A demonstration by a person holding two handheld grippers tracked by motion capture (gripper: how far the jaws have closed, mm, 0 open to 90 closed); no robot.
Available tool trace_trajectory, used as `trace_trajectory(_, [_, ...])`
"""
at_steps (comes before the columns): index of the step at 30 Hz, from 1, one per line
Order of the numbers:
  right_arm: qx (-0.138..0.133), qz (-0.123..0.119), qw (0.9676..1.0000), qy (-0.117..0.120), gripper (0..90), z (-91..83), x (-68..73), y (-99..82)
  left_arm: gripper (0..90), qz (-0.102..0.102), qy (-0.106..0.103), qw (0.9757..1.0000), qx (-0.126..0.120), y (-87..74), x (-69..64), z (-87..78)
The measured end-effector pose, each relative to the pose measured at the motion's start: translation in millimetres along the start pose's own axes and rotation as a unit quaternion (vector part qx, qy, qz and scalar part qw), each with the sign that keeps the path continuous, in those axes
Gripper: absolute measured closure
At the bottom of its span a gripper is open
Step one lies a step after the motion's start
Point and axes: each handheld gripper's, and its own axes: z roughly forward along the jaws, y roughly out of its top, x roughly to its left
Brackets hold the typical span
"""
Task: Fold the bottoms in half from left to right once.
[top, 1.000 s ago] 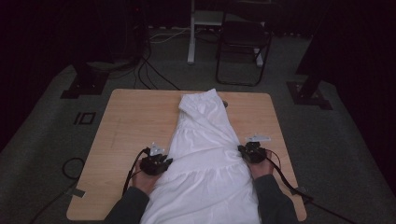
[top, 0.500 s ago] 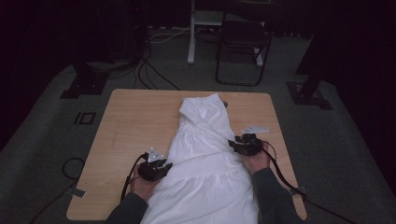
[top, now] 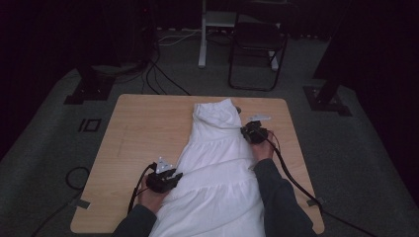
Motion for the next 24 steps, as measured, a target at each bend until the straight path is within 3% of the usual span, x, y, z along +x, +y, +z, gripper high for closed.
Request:
trace_trajectory(4, [0.024,0.038,0.9990,0.008,86.5,16.0,-14.1,-4.4,65.9,0.008,0.001,0.9999,0.007,0.7,-2.5,-0.5])
trace_trajectory(6, [0.040,0.037,0.9983,0.020,86.1,24.2,-13.2,-11.1,64.2,0.007,-0.010,0.9998,0.015,3.5,-0.1,-0.6])
trace_trajectory(8, [0.041,0.037,0.9981,0.026,85.6,29.4,-12.2,-18.3,58.0,0.008,-0.004,0.9997,0.021,9.7,3.9,-2.4])
trace_trajectory(10, [0.039,0.055,0.9972,0.032,85.6,29.3,-14.2,-19.7,57.1,0.010,0.004,0.9999,0.004,20.7,8.5,-8.2])
trace_trajectory(13, [0.037,0.051,0.9976,0.029,85.5,29.3,-13.3,-20.0,53.6,0.031,0.024,0.9990,-0.022,47.6,12.0,-12.6])
trace_trajectory(16, [0.034,0.049,0.9979,0.027,85.4,29.6,-12.7,-20.5,52.4,0.051,0.033,0.9979,-0.023,76.2,15.6,3.1])
trace_trajectory(19, [0.031,0.048,0.9981,0.024,85.5,29.4,-11.8,-21.4,52.4,0.067,0.035,0.9971,-0.005,93.9,15.1,30.7])
trace_trajectory(20, [0.029,0.048,0.9981,0.024,85.5,29.4,-11.8,-21.9,52.1,0.086,0.047,0.9952,0.012,95.8,13.7,43.8])
trace_trajectory(21, [0.027,0.049,0.9982,0.023,85.6,29.3,-11.6,-22.4,51.4,0.091,0.052,0.9942,0.022,95.1,13.1,51.8])
trace_trajectory(24, [0.027,0.049,0.9982,0.021,85.7,28.7,-10.1,-23.0,51.4,0.077,0.052,0.9943,0.053,84.8,17.3,73.2])
